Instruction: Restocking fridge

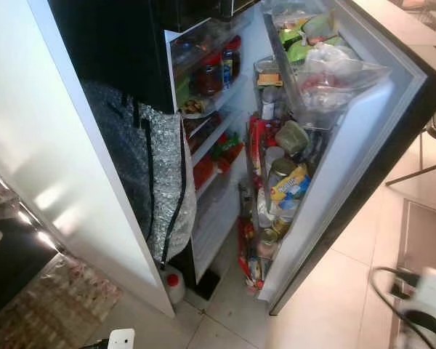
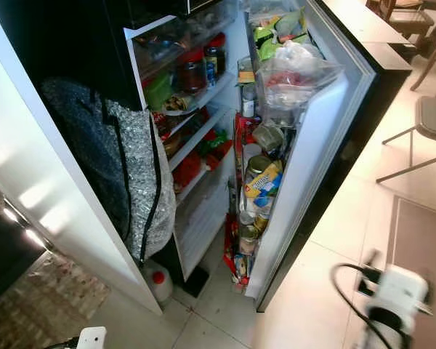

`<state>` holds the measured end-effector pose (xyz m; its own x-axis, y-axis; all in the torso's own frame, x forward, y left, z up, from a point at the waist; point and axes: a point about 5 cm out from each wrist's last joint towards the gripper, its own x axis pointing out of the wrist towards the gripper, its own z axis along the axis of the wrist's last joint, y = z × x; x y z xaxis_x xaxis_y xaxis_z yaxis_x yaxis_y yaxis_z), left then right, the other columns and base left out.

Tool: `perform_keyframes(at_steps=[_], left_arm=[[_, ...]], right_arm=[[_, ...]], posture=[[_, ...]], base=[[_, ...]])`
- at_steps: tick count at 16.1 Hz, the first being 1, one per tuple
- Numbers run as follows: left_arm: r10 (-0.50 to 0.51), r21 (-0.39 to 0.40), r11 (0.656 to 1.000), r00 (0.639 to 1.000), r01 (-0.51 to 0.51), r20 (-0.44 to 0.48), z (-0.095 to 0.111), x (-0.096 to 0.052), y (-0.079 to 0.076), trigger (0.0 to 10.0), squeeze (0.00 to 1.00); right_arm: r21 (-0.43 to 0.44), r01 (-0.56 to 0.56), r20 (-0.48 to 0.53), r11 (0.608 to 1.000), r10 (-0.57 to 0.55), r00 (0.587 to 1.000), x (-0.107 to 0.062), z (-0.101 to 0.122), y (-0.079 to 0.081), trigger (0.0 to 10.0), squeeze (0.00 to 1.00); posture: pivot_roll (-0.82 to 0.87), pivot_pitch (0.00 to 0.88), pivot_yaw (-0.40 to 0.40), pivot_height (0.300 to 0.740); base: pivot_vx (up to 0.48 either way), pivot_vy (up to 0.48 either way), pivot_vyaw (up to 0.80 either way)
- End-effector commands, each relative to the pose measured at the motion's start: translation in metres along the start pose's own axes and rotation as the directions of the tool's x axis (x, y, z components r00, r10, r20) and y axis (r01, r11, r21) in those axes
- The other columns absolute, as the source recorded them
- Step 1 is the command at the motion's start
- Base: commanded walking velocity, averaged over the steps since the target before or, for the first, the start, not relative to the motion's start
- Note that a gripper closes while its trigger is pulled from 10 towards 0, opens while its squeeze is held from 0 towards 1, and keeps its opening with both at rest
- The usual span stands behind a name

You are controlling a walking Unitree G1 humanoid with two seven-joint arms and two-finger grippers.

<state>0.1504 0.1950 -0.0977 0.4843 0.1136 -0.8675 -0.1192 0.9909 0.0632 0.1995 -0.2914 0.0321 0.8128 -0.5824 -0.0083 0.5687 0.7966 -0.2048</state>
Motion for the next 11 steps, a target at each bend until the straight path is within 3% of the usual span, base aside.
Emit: perform_keyframes(at_steps=[1,4,11], left_arm=[[0.013,-0.003,1.0,1.0,-0.013,-0.022,-0.005,-0.001,0.004,10.0,0.0],[0.028,0.01,1.0,0.999,-0.028,-0.019,-0.003,-0.001,0.009,10.0,0.0],[0.024,0.019,1.0,1.0,-0.024,-0.012,-0.002,-0.001,0.012,10.0,0.0]], right_arm=[[0.017,-0.054,-0.014,0.998,0.054,0.998,0.0,0.0,0.01,10.0,0.0],[-0.002,-0.216,0.058,0.976,0.216,0.975,-0.007,0.014,0.035,10.0,0.0],[-0.004,-0.219,0.075,0.976,0.219,0.973,0.0,0.022,0.037,10.0,0.0]], posture=[[-0.07,0.0,0.019,0.74],[-0.08,0.008,0.038,0.74],[-0.09,0.027,0.053,0.74]], base=[[0.0,0.0,0.0],[0.0,0.0,0.0],[0.0,0.0,0.0]])
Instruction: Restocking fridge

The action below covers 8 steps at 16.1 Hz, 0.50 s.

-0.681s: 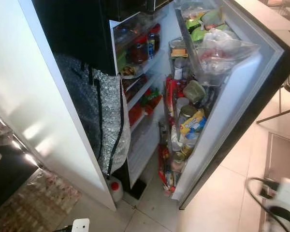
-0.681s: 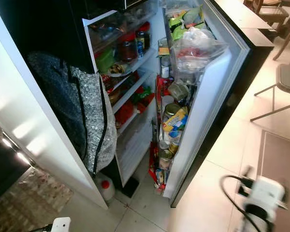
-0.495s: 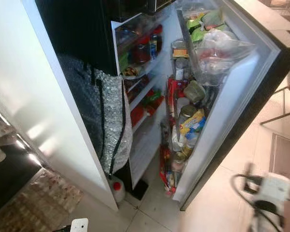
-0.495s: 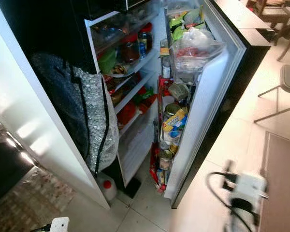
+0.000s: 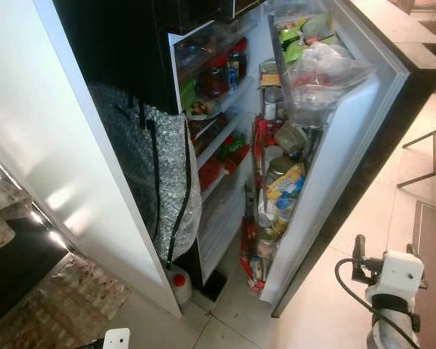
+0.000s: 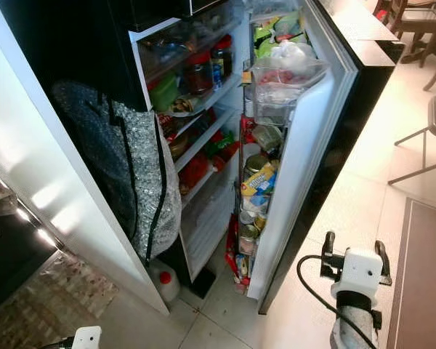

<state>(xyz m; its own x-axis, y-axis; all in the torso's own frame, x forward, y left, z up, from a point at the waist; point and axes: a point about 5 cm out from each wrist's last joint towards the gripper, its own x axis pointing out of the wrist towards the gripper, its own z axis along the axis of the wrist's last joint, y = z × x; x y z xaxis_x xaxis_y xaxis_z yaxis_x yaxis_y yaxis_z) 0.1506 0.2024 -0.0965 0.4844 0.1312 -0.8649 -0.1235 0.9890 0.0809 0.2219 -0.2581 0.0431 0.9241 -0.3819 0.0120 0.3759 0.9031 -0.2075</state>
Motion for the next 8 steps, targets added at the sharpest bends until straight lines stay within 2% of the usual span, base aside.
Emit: perform_keyframes(at_steps=[1,4,8], left_arm=[[0.007,0.012,1.0,1.0,-0.006,-0.016,-0.003,0.0,0.004,10.0,0.0],[0.008,0.008,1.0,1.0,-0.008,-0.017,-0.003,0.0,0.005,10.0,0.0],[0.01,0.004,1.0,1.0,-0.01,-0.018,-0.003,0.0,0.005,10.0,0.0]], right_arm=[[-0.005,-0.01,0.022,1.0,0.01,1.0,0.006,0.008,0.002,10.0,0.0],[-0.004,-0.005,0.041,1.0,0.005,0.999,0.012,0.015,0.004,10.0,0.0],[0.016,-0.074,0.073,0.997,0.072,0.995,0.021,0.027,0.018,10.0,0.0]], posture=[[-0.09,0.03,0.052,0.74],[-0.08,0.033,0.052,0.74],[-0.08,0.037,0.053,0.74]], base=[[0.0,0.0,0.0],[0.0,0.0,0.0],[0.0,0.0,0.0]])
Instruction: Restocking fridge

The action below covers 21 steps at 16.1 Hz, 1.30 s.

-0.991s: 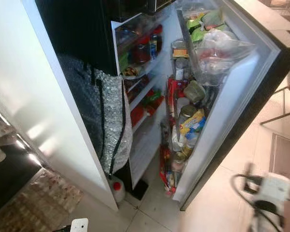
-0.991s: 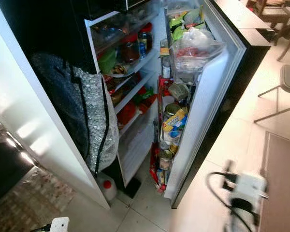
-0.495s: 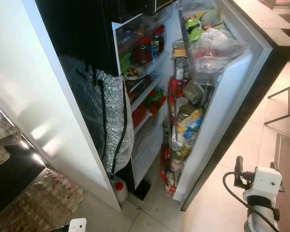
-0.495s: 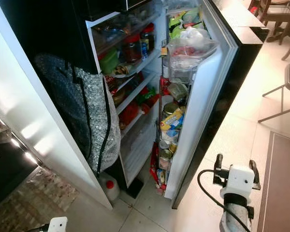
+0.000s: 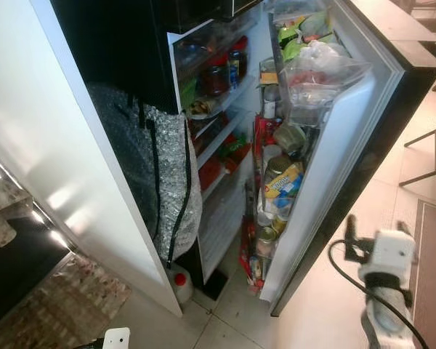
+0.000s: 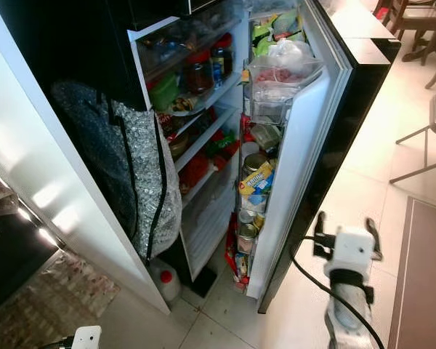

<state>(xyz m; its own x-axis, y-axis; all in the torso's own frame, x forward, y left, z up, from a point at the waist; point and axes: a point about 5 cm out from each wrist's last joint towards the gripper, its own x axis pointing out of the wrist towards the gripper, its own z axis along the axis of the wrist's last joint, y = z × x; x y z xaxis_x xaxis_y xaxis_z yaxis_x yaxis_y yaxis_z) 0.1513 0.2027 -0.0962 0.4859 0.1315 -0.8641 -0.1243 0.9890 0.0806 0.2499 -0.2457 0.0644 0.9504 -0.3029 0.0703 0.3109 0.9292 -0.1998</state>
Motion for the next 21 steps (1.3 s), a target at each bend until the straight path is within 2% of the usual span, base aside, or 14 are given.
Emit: perform_keyframes(at_steps=[1,2,5,9,12,13,14,15,18,19,20,21], left_arm=[[0.01,0.004,1.0,1.0,-0.01,-0.019,-0.004,-0.001,0.005,10.0,0.0],[0.009,0.005,1.0,1.0,-0.009,-0.019,-0.004,-0.001,0.005,10.0,0.0],[0.009,0.011,1.0,1.0,-0.008,-0.018,-0.003,-0.001,0.006,10.0,0.0],[0.005,0.015,1.0,1.0,-0.004,-0.018,-0.003,0.0,0.005,10.0,0.0],[0.003,0.011,1.0,1.0,-0.003,-0.016,-0.003,0.0,0.004,10.0,0.0],[0.002,0.01,1.0,1.0,-0.002,-0.015,-0.003,0.0,0.003,10.0,0.0],[0.002,0.01,1.0,1.0,-0.002,-0.015,-0.002,0.0,0.003,10.0,0.0],[0.002,0.006,1.0,1.0,-0.002,-0.015,-0.002,0.0,0.002,10.0,0.0],[-0.001,0.006,1.0,1.0,0.001,-0.014,-0.002,0.0,0.001,10.0,0.0],[-0.001,0.005,1.0,1.0,0.001,-0.014,-0.002,0.0,0.001,10.0,0.0],[-0.001,0.005,1.0,1.0,0.001,-0.014,-0.002,0.0,0.001,10.0,0.0],[-0.002,0.007,1.0,1.0,0.002,-0.014,-0.002,0.0,0.001,10.0,0.0]], right_arm=[[0.022,-0.022,0.009,1.0,0.022,1.0,0.002,0.005,0.006,10.0,0.0],[0.028,-0.042,0.012,0.999,0.042,0.999,0.002,0.007,0.01,10.0,0.0],[0.063,-0.207,0.026,0.976,0.205,0.978,0.0,0.015,0.034,10.0,0.0],[0.045,-0.441,0.062,0.896,0.438,0.897,-0.003,0.03,0.07,10.0,0.0],[0.076,-0.656,0.081,0.751,0.651,0.755,-0.016,0.042,0.104,10.0,0.0],[0.079,-0.695,0.084,0.715,0.69,0.719,-0.02,0.044,0.11,10.0,0.0],[0.085,-0.702,0.083,0.707,0.697,0.712,-0.021,0.044,0.111,10.0,0.0],[0.102,-0.749,0.08,0.655,0.745,0.663,-0.026,0.045,0.116,10.0,0.0],[0.137,-0.818,0.08,0.559,0.817,0.572,-0.036,0.047,0.119,10.0,0.0],[0.14,-0.825,0.071,0.547,0.826,0.559,-0.037,0.046,0.118,10.0,0.0],[0.137,-0.82,0.064,0.556,0.821,0.567,-0.036,0.045,0.116,10.0,0.0],[0.139,-0.79,0.055,0.597,0.792,0.609,-0.03,0.044,0.111,10.0,0.0]], posture=[[-0.07,0.039,0.055,0.74],[-0.07,0.04,0.056,0.74],[-0.08,0.042,0.062,0.74],[-0.08,0.041,0.059,0.74],[-0.08,0.038,0.052,0.74],[-0.08,0.036,0.05,0.74],[-0.08,0.035,0.049,0.74],[-0.08,0.034,0.047,0.74],[-0.08,0.031,0.045,0.74],[-0.08,0.031,0.045,0.74],[-0.08,0.031,0.045,0.74],[-0.08,0.028,0.047,0.74]], base=[[0.0,0.0,0.0],[0.0,0.0,0.0],[0.0,0.0,0.0],[0.0,0.0,0.0],[0.0,0.0,0.0],[0.0,0.0,0.0],[0.0,0.0,0.0],[0.0,0.0,0.0],[0.0,0.0,0.0],[0.0,0.0,0.0],[0.0,0.0,0.0],[0.0,0.0,0.0]])
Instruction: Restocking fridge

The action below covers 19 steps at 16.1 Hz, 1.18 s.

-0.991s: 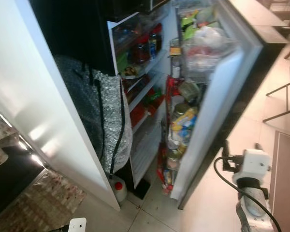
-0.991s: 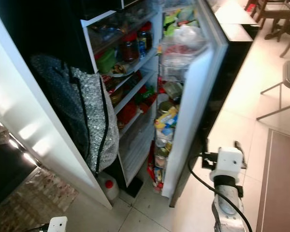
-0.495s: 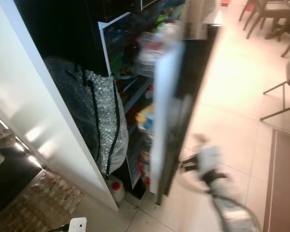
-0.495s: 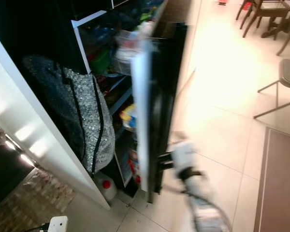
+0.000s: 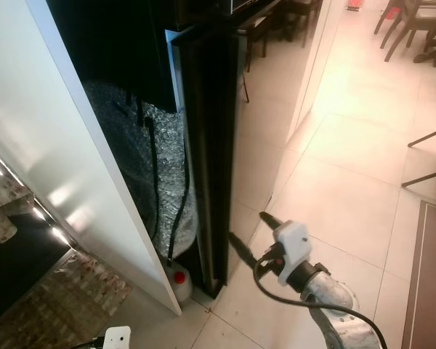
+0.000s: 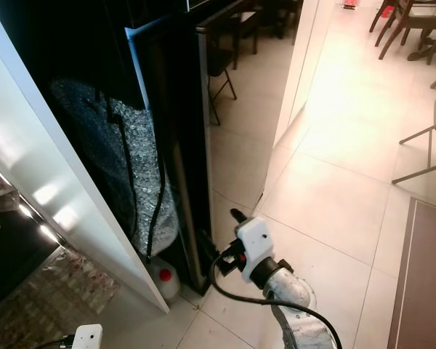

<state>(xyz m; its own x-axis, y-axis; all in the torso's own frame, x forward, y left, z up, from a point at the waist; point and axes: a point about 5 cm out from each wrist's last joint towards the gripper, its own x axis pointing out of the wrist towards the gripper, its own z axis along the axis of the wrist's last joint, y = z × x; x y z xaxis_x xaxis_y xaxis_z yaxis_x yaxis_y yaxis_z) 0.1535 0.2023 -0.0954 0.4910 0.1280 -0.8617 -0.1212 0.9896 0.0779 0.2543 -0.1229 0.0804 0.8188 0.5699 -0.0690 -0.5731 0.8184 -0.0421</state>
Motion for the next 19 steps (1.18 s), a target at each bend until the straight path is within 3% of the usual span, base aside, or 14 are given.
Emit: perform_keyframes(at_steps=[1,5,8,10,12,14,17,19], left_arm=[[0.002,0.007,1.0,1.0,-0.002,-0.019,-0.004,-0.001,0.002,10.0,0.0],[0.003,0.006,1.0,1.0,-0.003,-0.019,-0.004,-0.001,0.002,10.0,0.0],[0.005,0.004,1.0,1.0,-0.005,-0.018,-0.004,-0.001,0.003,10.0,0.0],[0.005,0.004,1.0,1.0,-0.005,-0.018,-0.004,-0.001,0.003,10.0,0.0],[0.004,0.007,1.0,1.0,-0.004,-0.019,-0.004,-0.001,0.003,10.0,0.0],[0.003,0.011,1.0,1.0,-0.003,-0.019,-0.004,-0.001,0.004,10.0,0.0],[0.004,0.013,1.0,1.0,-0.004,-0.016,-0.003,-0.001,0.004,10.0,0.0],[0.005,0.015,1.0,1.0,-0.004,-0.016,-0.003,-0.001,0.005,10.0,0.0]], right_arm=[[-0.003,0.043,0.001,0.999,-0.043,0.999,0.0,0.002,-0.007,10.0,0.0],[-0.034,0.205,-0.038,0.978,-0.206,0.978,-0.004,-0.003,-0.033,10.0,0.0],[0.002,0.418,-0.075,0.908,-0.417,0.906,-0.013,-0.013,-0.065,10.0,0.0],[0.01,0.47,-0.099,0.882,-0.467,0.879,-0.021,-0.019,-0.077,10.0,0.0],[-0.008,0.467,-0.111,0.884,-0.464,0.879,-0.023,-0.022,-0.081,10.0,0.0],[-0.024,0.414,-0.074,0.91,-0.414,0.907,-0.011,-0.012,-0.081,10.0,0.0],[-0.06,0.305,-0.005,0.95,-0.306,0.952,0.023,0.011,-0.078,10.0,0.0],[-0.101,0.21,0.012,0.972,-0.21,0.978,0.042,0.019,-0.064,10.0,0.0]], posture=[[-0.08,0.029,0.048,0.74],[-0.08,0.028,0.049,0.74],[-0.08,0.028,0.051,0.74],[-0.08,0.027,0.054,0.74],[-0.08,0.029,0.061,0.74],[-0.09,0.032,0.066,0.74],[-0.09,0.033,0.072,0.74],[-0.08,0.033,0.076,0.74]], base=[[0.0,0.0,0.0],[0.0,0.0,0.0],[0.0,0.0,0.0],[0.0,0.0,0.0],[0.0,0.0,0.0],[0.0,0.0,0.0],[0.0,0.0,0.0],[0.0,0.0,0.0]])
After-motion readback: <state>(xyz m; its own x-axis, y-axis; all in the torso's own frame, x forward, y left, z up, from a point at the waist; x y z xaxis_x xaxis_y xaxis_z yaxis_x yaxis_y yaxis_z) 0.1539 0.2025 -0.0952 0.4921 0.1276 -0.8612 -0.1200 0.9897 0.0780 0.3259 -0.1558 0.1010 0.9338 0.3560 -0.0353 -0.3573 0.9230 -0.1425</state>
